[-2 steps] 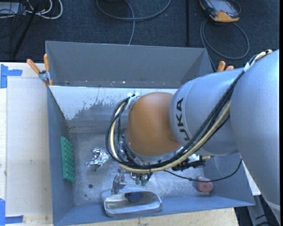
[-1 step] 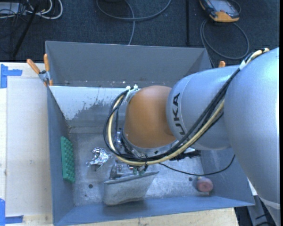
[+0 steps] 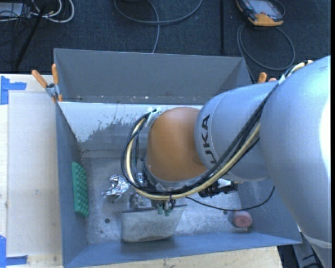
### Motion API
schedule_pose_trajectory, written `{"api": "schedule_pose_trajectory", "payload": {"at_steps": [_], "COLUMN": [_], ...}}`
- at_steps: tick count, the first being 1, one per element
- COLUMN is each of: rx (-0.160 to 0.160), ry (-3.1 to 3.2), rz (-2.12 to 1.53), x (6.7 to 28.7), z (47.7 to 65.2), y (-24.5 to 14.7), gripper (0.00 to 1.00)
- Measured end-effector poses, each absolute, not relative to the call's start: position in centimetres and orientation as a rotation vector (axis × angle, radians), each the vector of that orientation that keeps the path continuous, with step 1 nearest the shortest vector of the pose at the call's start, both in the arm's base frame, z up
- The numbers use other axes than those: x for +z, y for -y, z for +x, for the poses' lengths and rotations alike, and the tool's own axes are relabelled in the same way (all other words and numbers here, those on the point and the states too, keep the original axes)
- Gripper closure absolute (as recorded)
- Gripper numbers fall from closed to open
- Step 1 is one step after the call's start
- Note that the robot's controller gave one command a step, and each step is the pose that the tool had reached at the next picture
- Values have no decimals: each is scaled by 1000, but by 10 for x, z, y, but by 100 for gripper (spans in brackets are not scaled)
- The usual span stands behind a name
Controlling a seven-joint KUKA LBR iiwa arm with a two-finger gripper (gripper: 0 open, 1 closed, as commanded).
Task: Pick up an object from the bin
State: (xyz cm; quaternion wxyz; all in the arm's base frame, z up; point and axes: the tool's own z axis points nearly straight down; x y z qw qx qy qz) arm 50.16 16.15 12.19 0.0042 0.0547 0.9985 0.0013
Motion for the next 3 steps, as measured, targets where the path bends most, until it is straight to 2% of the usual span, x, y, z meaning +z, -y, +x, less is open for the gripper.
{"api": "schedule_pose_trajectory", "payload": {"at_steps": [1,2,3], "rx": [1,-7,-3], "ry": [-3078,-2953,-2950], "rz": [613,1094,1093], "x": [247,182,184], "z": [487,489,490], "y": [-109,-110,-110], "gripper": [100,100,0]}}
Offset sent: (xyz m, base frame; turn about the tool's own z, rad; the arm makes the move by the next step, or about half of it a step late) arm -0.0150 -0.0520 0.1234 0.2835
